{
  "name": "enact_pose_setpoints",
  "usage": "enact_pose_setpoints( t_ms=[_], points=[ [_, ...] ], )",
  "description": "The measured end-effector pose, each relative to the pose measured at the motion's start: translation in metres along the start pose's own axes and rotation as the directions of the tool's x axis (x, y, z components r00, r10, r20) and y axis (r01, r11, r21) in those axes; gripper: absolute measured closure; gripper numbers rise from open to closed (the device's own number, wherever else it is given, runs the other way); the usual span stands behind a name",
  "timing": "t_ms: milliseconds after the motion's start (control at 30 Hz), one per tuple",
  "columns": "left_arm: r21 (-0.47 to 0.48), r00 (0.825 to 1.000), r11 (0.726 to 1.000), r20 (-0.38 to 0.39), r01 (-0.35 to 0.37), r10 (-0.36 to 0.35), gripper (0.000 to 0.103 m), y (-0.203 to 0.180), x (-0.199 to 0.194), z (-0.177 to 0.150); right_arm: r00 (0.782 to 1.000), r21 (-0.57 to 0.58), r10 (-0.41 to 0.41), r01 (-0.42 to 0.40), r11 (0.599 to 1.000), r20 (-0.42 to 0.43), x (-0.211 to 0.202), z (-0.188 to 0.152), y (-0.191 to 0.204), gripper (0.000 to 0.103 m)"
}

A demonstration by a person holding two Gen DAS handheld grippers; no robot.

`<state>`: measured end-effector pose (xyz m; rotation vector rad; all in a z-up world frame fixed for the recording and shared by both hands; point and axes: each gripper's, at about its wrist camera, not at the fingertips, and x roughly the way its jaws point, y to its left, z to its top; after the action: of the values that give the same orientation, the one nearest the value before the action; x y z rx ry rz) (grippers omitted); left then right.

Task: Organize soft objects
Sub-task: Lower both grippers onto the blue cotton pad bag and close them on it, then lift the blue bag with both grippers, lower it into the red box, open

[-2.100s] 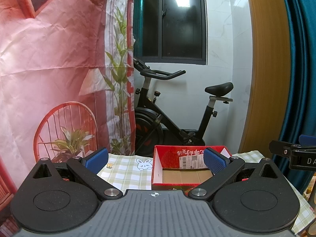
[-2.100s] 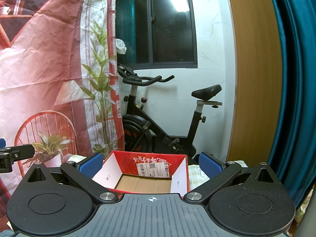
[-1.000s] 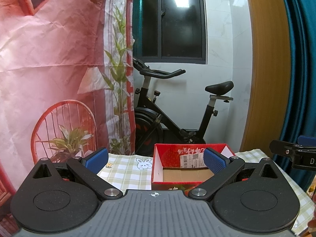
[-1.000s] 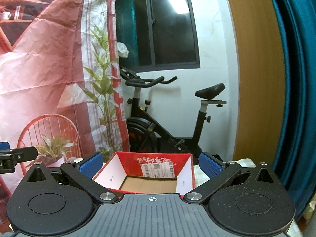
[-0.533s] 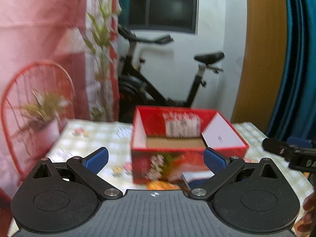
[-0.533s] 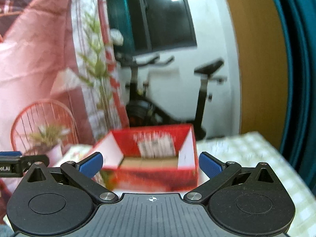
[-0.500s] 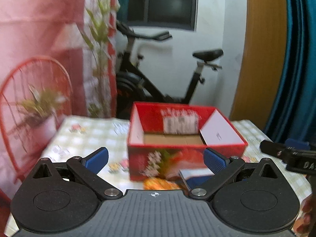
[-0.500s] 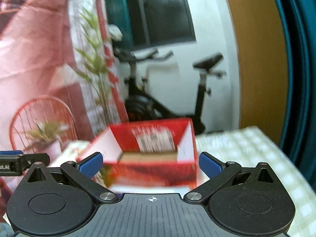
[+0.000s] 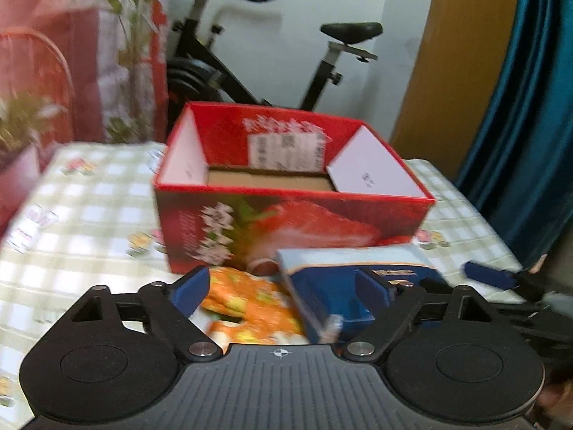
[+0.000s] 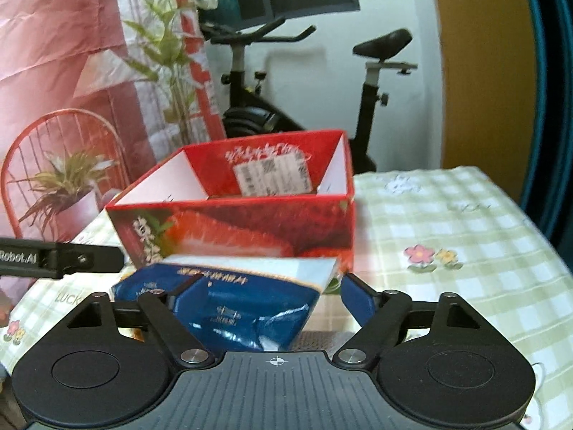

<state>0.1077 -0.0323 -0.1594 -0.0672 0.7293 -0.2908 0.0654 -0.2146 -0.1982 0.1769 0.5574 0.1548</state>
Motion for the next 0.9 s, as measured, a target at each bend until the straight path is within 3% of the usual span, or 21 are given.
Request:
enact_pose_setpoints(
  t_ms=[167, 533, 633, 900],
  points=[
    [-0.09, 0.992, 0.989, -0.048, 0.115, -0.12, 0.031, 0.007, 0.024, -0.005, 0.999, 0.009, 0.038, -0.038, 0.999, -0.038, 0.01, -0.007, -0.004, 0.035],
    [-0.175, 0.961, 0.955, -0.096, 0.24, -0.26, 0.044, 0.014, 0.052, -0.017, 0.993, 0.076, 0.097, -0.091, 0.993, -0.074, 0.021, -0.011, -0.015, 0.038],
    [-0.156, 0.959, 0.954, -0.09, 0.255, -0.27, 0.052, 0.012, 0.049, -0.015, 0.991, 0.063, 0.113, -0.108, 0.992, -0.072, 0.021, -0.009, -0.011, 0.044],
    [-0.114, 0.956, 0.951, -0.03, 0.288, -0.293, 0.052, 0.007, 0.022, -0.006, 0.99, -0.002, 0.139, -0.139, 0.99, -0.019, 0.003, 0.005, -0.001, 0.048]
  ],
)
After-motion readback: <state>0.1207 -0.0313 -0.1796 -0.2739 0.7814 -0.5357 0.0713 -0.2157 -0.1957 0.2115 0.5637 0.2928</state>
